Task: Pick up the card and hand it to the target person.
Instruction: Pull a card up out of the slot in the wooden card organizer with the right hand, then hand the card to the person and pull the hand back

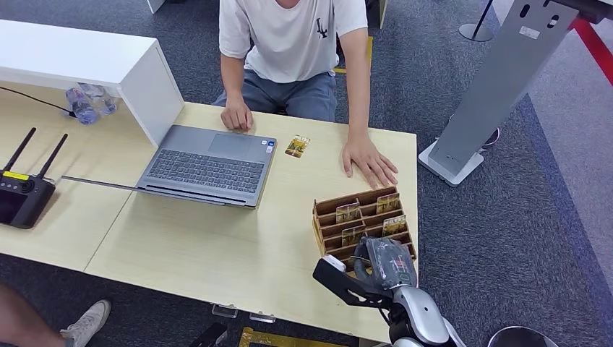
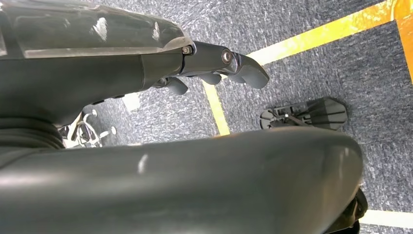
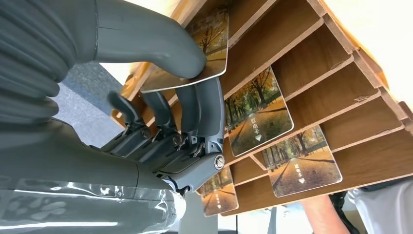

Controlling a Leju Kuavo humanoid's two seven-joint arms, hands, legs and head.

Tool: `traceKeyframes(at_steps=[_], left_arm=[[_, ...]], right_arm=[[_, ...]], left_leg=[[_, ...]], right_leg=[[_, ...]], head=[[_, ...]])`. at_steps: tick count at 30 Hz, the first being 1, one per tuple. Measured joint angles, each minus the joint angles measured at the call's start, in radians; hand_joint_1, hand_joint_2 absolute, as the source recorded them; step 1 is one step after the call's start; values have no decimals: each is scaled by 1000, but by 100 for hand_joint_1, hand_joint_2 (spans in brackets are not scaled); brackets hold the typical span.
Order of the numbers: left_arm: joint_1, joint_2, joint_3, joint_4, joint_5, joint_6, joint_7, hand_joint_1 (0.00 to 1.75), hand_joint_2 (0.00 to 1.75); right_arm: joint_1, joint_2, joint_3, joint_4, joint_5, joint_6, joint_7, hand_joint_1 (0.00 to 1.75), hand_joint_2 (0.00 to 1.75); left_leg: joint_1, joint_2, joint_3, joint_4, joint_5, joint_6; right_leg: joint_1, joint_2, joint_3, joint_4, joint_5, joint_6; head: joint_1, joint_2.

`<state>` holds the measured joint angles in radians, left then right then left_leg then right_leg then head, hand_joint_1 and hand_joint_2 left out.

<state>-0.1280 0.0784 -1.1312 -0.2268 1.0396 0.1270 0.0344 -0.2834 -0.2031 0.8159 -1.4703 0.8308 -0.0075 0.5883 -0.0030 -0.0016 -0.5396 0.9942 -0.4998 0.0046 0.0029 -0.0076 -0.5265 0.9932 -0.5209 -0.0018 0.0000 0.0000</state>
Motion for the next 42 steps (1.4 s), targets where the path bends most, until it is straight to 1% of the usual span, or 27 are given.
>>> traceKeyframes(at_steps=[2,7,11,14,16,19,22,25,27,29,35,39,42], left_arm=[[1,3,5,-2,3,-15,-15,0,175],[2,3,15,7,7,7,-20,0,175],[9,4,20,6,13,1,-19,0,175],[14,3,26,7,18,1,-26,0,175],[16,3,28,8,21,0,-32,0,175],[17,3,32,8,25,-3,-39,0,175],[16,1,35,9,28,-5,-44,0,175],[16,-2,36,9,29,-6,-48,0,175],[16,-3,34,10,28,-5,-49,0,175],[16,-4,31,10,26,-6,-50,0,175],[12,-3,31,11,26,-6,-49,0,175],[11,-2,30,10,26,-6,-46,0,175],[11,-2,30,10,27,-6,-45,0,175]], right_arm=[[-1,0,2,1,-3,-1,-2,173,175],[-3,-6,-2,-18,-10,-12,-5,173,175],[-15,-21,-16,-65,-12,-27,-6,173,175],[-29,-65,-44,-192,-5,-56,2,173,175],[-37,-93,-63,-276,-8,-60,12,173,175],[-37,-121,-87,-380,-11,-98,1,173,175],[-31,-139,-108,-465,-3,-138,-17,173,175],[-20,-143,-125,-510,10,-191,-52,173,175],[-13,-137,-133,-513,2,-227,-89,173,175],[-8,-127,-136,-497,-34,-265,-140,173,175],[-7,-102,-134,-425,-165,-322,-237,173,175],[-7,-98,-128,-401,-260,-341,-285,173,175],[-8,-99,-123,-392,-283,-344,-296,173,175]], left_leg=[[0,0,0,0,0,0],[0,0,-1,1,0,0],[0,1,-1,1,0,0],[0,1,-2,2,-1,0],[-1,1,-3,3,-1,0],[-1,0,-4,4,-1,1],[-1,-1,-4,4,-1,0],[-1,-1,-3,3,-1,0],[-1,-1,-3,3,-1,0],[-1,-1,-2,2,-1,0],[0,-1,-1,0,1,0],[0,0,-1,1,0,0],[0,0,0,0,0,0]], right_leg=[[0,0,0,0,0,0],[0,0,-1,1,0,0],[0,1,-1,1,0,0],[0,1,-2,2,-1,0],[-1,1,-3,3,-1,0],[-1,0,-4,4,-1,0],[-1,-1,-4,4,-1,0],[-1,-1,-4,4,-1,0],[-1,-2,-3,3,-2,0],[-1,-1,-2,2,-1,0],[0,0,-1,0,0,0],[0,0,-1,1,0,0],[0,0,-1,0,0,0]], head=[[0,0],[0,0],[0,0],[0,0],[0,0],[0,0],[0,0],[0,0],[0,0],[0,0],[0,0],[0,0],[0,0]])
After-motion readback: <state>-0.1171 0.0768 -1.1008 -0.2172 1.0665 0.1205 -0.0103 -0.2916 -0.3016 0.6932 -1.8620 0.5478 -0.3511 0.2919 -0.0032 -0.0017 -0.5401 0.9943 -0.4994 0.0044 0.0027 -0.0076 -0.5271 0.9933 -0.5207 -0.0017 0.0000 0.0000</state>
